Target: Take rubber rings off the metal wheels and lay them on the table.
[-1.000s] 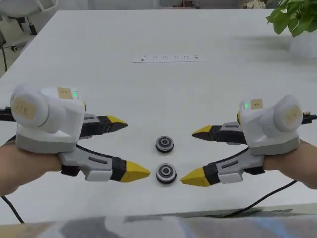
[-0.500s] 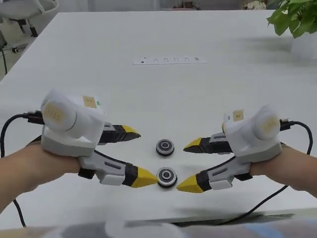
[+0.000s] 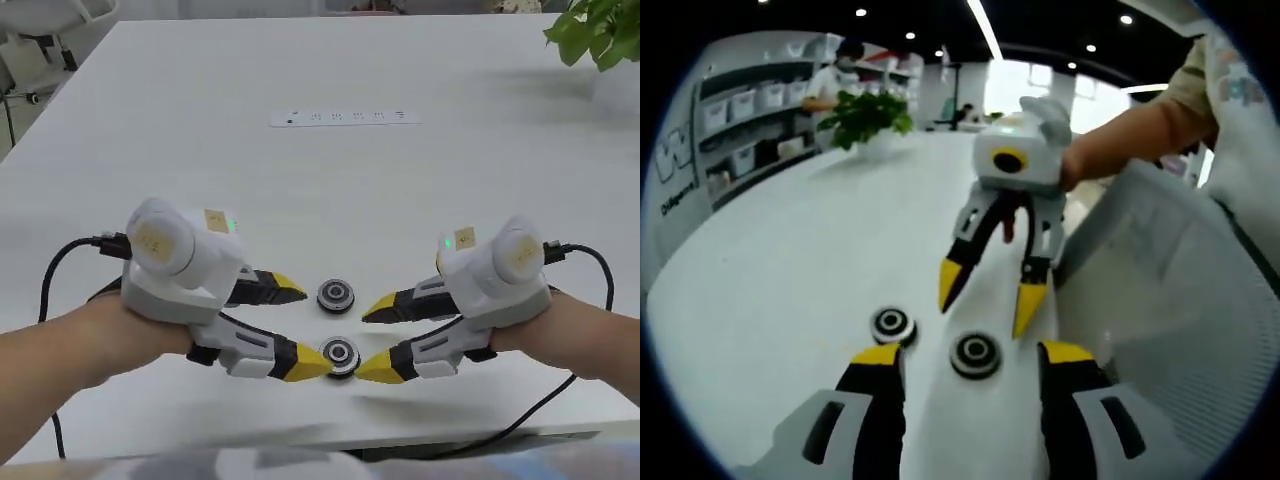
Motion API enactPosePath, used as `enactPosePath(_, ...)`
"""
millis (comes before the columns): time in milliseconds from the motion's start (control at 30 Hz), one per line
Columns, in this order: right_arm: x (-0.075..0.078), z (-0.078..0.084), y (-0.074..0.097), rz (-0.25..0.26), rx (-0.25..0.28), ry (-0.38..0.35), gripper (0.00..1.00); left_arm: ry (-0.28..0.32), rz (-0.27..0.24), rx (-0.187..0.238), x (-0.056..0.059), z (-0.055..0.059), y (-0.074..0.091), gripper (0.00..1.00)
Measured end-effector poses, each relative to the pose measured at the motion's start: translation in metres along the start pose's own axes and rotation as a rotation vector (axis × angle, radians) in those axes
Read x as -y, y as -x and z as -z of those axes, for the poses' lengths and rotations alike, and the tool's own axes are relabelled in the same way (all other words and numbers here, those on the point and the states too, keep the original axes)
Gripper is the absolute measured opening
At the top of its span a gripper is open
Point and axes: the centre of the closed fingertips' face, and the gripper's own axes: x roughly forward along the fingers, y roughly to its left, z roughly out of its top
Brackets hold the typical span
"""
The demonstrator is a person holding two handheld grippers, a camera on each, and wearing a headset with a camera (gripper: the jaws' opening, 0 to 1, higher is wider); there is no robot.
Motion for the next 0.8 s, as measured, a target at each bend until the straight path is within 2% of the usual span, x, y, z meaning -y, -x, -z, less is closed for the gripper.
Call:
enactPosePath(133, -0.004, 0.003, -0.005, -0.020, -0.012, 0.011, 0.34, -0.001, 0.014, -0.006, 0.002, 0.004, -0.005, 0.49)
enactPosePath(400, -0.004, 0.006, -0.008, -0.021, -0.023, 0.018, 0.28, -0.011, 0.032, -0.025, 0.003, 0.009, -0.015, 0.37)
enactPosePath(800, -0.004, 0.008, -0.009, -0.020, -0.025, 0.010, 0.26, -0.033, 0.045, -0.052, 0.004, 0.015, -0.030, 0.26)
